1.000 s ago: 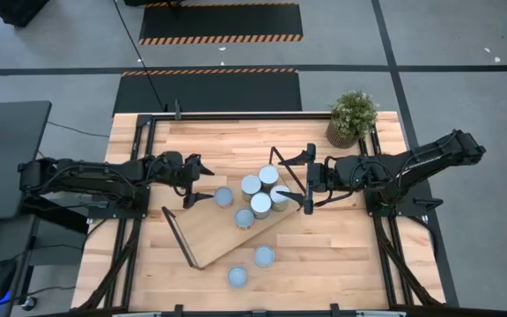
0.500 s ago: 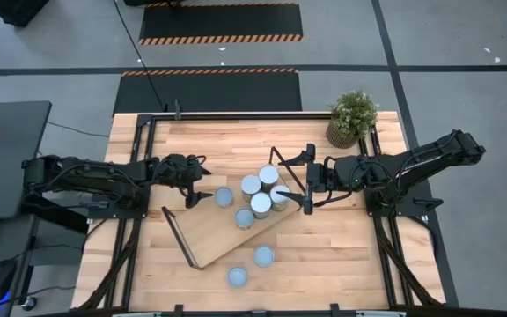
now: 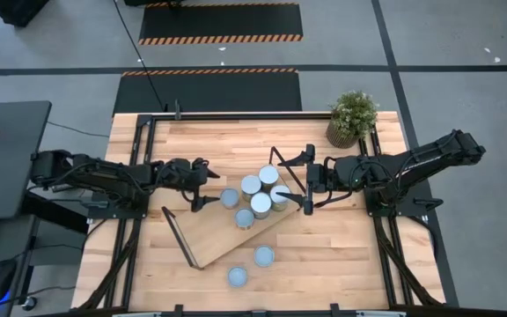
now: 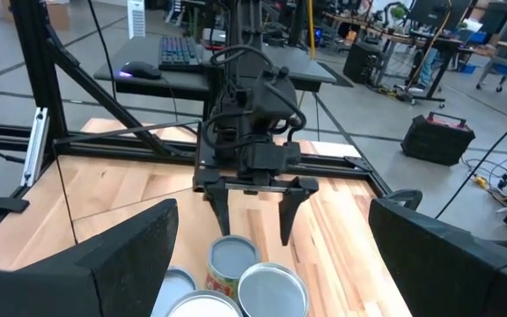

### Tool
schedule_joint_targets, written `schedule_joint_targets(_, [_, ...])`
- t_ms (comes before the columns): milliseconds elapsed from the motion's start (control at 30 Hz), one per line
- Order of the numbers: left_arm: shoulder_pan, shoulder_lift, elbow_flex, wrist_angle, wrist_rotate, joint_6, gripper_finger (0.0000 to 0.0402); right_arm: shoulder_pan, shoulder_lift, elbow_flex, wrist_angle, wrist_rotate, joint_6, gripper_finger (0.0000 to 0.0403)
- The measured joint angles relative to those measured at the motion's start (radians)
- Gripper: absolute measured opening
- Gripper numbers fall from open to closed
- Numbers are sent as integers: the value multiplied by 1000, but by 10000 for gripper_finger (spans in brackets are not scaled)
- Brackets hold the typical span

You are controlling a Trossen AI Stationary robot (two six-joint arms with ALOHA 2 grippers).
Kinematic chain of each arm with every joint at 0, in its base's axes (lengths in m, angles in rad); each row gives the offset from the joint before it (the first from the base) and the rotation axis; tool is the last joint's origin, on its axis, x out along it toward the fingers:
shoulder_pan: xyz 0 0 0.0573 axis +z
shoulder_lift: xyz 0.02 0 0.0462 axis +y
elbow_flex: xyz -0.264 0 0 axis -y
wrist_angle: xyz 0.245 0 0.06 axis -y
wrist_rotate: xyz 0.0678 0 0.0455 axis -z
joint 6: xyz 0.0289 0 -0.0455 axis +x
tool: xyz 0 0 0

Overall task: Pick and place cans onto a shelf
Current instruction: Put the canned peas on the shelf, then put the canned mixed vegetables on the shelf

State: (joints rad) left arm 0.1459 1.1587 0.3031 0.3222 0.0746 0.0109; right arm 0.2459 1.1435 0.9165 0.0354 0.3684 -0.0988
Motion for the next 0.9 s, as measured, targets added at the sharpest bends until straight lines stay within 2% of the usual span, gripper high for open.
schedule_joint_targets(300, [0, 0, 0, 21, -49, 0, 398, 6, 0, 0, 5, -3, -5, 381])
schedule_joint_targets(433, [0, -4, 0, 20, -43, 0, 398, 36, -5, 0, 72, -4, -24, 381])
schedule_joint_targets(567, [4, -73, 9, 14, -33, 0, 388, 53, -9, 0, 83, -2, -65, 381])
schedule_joint_targets(700, [8, -160, 47, -33, -34, -32, 379, 53, -9, 0, 92, -56, -53, 381])
schedule_joint_targets(800, [7, -201, 88, -80, -4, -92, 378, 64, -9, -13, 119, -63, -79, 381])
schedule_joint_targets(900, [7, -215, 118, -83, 89, -160, 378, 66, -8, -88, 266, -135, -152, 381])
